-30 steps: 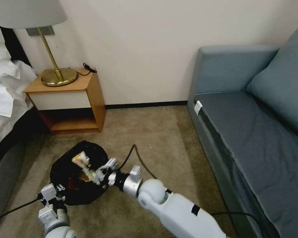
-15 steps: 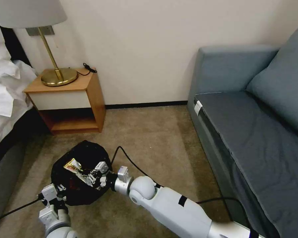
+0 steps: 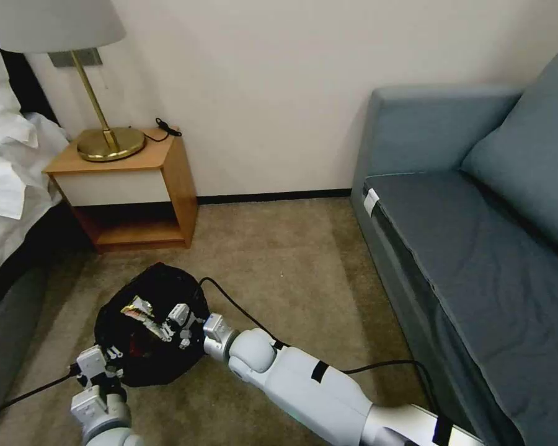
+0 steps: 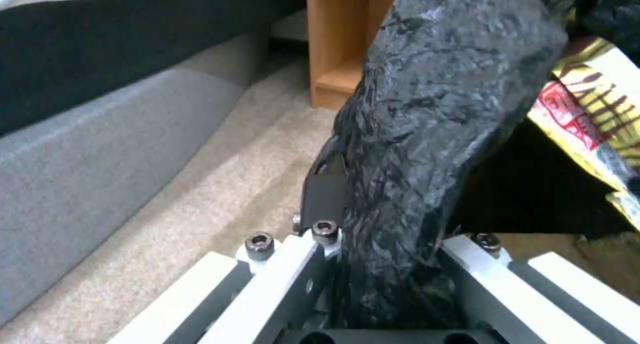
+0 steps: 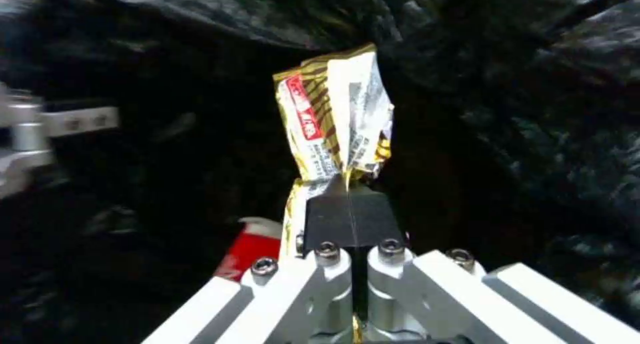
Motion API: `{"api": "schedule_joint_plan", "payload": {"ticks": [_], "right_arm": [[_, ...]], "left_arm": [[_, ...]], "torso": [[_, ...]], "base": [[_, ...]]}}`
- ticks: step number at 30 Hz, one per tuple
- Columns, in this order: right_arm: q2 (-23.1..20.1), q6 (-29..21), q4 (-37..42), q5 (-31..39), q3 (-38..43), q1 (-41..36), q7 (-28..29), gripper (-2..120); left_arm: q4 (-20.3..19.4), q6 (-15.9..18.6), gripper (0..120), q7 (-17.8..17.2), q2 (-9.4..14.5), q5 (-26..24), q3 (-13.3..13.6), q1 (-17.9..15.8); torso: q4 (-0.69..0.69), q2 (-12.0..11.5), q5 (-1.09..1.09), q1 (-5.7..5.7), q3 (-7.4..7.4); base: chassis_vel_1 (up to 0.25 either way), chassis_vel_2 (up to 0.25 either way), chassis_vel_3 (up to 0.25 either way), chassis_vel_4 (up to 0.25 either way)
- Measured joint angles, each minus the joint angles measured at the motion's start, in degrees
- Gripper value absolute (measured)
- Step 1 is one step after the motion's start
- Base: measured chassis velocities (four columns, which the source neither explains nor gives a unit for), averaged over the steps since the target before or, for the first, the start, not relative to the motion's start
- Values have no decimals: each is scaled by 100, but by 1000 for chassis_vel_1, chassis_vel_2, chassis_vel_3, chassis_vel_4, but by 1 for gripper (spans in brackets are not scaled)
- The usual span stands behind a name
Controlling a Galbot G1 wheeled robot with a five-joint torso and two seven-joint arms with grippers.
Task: Pick up the trash bin, then pick up the garbage on the floor and place it into the trash bin.
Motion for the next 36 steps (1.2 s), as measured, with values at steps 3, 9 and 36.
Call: {"api": "schedule_joint_plan", "payload": {"ticks": [3, 9, 36], "right_arm": [[86, 16, -128, -85, -36, 44, 276, 8], [102, 74, -337, -199, -17, 73, 377, 25], [-569, 108, 1227, 216, 448, -395, 431, 100]], "left_arm": [[30, -17, 2, 4, 0, 9, 1, 11], [57, -30, 2, 6, -2, 10, 2, 2], [264, -21, 2, -24, 79, -75, -29, -186]], "torso": [[0, 0, 0, 0, 0], [0, 0, 0, 0, 0], [0, 0, 1, 0, 0]], "base": [[0, 0, 0, 0], [0, 0, 0, 0], [0, 0, 0, 0]]}}
